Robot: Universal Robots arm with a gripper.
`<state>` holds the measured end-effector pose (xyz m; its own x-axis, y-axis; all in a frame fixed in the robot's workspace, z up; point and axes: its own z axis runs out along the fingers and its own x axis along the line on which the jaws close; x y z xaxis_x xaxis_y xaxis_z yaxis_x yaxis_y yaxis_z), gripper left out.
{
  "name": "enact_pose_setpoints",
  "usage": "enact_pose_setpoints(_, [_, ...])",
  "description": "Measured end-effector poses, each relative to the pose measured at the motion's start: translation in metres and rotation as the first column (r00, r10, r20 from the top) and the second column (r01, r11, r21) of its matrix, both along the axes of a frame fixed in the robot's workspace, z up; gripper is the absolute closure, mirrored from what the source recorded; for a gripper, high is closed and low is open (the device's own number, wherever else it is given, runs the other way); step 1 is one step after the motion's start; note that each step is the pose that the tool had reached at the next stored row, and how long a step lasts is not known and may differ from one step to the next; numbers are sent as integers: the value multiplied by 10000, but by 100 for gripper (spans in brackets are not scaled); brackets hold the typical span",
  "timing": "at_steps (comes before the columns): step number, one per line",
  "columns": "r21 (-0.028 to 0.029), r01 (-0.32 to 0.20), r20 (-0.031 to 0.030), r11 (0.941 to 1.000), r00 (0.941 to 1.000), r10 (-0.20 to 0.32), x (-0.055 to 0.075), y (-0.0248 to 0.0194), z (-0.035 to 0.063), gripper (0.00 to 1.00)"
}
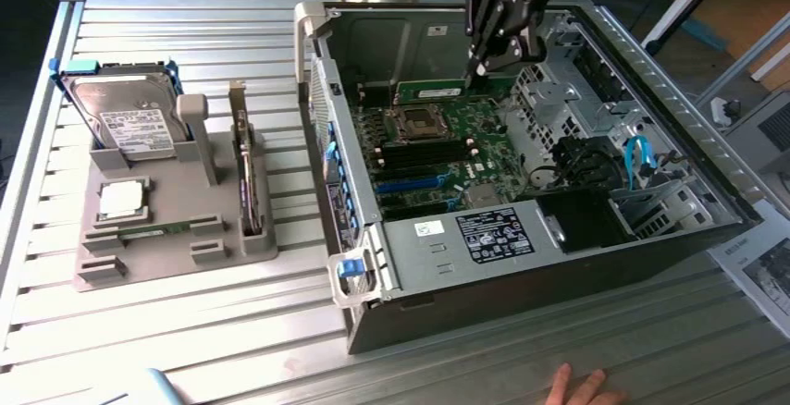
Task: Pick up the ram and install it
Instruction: 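Pick up the ram and move it above insertion slot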
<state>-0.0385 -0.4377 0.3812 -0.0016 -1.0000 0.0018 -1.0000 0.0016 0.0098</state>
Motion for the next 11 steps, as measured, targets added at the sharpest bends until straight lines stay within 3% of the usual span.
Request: enact_pose_setpoints(11, [-1,0,1,10000,10000,0,3,0,-63,88])
